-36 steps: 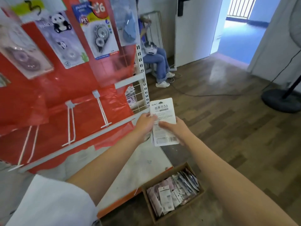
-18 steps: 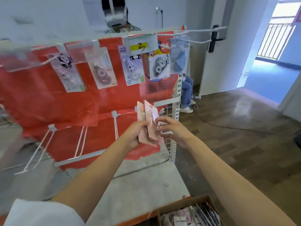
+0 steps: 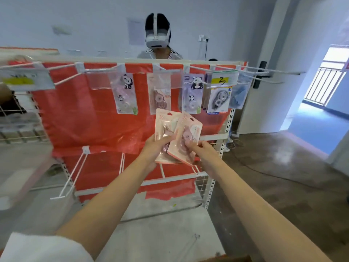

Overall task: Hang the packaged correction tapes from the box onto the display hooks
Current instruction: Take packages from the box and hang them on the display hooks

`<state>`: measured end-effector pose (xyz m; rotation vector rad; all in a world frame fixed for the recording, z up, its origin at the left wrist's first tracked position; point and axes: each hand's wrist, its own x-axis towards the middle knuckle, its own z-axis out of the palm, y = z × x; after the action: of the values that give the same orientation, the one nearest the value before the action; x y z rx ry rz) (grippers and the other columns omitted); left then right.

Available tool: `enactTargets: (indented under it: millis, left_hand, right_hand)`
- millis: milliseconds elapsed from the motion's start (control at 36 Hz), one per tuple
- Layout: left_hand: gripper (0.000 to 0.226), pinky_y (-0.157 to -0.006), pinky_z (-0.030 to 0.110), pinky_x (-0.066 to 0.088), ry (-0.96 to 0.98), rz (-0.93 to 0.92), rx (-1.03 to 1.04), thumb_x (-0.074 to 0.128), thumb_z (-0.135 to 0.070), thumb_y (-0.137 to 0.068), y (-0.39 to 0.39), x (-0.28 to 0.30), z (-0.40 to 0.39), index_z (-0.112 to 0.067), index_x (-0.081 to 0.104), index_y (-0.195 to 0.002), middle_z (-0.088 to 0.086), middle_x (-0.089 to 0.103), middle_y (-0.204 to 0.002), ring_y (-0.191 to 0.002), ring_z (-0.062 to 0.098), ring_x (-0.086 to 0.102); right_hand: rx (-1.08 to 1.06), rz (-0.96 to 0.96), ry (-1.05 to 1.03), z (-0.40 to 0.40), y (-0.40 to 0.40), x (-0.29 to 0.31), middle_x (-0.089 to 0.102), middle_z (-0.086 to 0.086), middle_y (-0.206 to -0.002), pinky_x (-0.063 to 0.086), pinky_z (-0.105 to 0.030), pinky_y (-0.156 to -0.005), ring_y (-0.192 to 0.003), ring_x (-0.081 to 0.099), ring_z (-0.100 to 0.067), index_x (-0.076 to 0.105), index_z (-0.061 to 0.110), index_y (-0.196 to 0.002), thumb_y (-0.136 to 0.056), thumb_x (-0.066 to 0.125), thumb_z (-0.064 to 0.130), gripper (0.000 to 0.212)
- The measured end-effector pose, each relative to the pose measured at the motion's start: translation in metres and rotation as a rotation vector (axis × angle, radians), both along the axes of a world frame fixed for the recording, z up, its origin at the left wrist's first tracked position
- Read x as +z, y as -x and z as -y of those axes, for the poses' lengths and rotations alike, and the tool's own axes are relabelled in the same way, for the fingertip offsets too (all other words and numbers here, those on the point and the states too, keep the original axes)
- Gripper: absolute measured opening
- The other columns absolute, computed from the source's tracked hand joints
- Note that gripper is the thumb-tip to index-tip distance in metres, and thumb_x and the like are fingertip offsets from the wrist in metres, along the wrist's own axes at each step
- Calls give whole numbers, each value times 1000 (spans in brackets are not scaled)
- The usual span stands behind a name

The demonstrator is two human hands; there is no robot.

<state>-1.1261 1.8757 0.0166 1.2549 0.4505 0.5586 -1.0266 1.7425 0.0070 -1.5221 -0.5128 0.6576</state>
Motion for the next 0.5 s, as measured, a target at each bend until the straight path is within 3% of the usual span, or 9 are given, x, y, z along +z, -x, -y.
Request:
enactTargets:
  millis: [83,167,278,361,417,472,500]
  left_hand:
    - [18,-89,46,54,-93,-49,42,76,-8,-77,13,4,-18,-13,70,-93,12,72,-95,-91,31,68]
    - [12,-92,47,52,-143,-81,102,77,-9,-76,26,5,-34,-15,70,-84,14,72,-95,-94,34,67]
    - [12,-96,47,49,-124,-106,201,76,-13,-78,44,2,-55,-18,68,-86,13,71,-102,-101,32,66]
    - [12,-98,50,48,-103,-88,221,76,-16,-79,58,2,-68,-19,69,-88,12,71,-101,-100,31,66]
    - [11,-96,48,49,-102,-85,215,75,-18,-80,66,3,-74,-19,68,-89,10,72,-100,-98,28,67]
    - [11,-97,48,49,-119,-85,198,75,-21,-80,72,6,-78,-20,67,-88,8,72,-100,-99,27,67]
    - [13,-97,48,48,-125,-83,187,75,-22,-80,74,6,-81,-19,68,-90,7,72,-100,-99,26,67]
  right_hand:
    - [2,-24,-45,-12,12,9,65,-11,-109,49,-50,-92,-102,64,-28,50,15,-103,-60,81,41,60]
    - [-20,55,-36,-27,20,14,65,-12,-112,51,-48,-93,-106,64,-27,47,18,-105,-73,81,26,48]
    - [-26,223,54,-45,36,26,64,-3,-109,55,-38,-80,-99,65,-21,46,17,-114,-84,71,15,39]
    - [-60,309,57,-56,47,33,63,1,-108,54,-41,-87,-97,64,-18,46,20,-114,-84,70,13,39]
    - [-93,343,15,-61,52,37,63,3,-105,54,-33,-85,-93,63,-13,45,18,-116,-85,69,11,40]
    - [-113,372,-51,-63,57,43,62,8,-100,51,-17,-71,-87,61,-7,44,17,-119,-86,68,8,42]
    - [-132,390,-74,-63,58,46,62,8,-101,48,-16,-71,-89,61,-8,44,17,-122,-85,69,10,45]
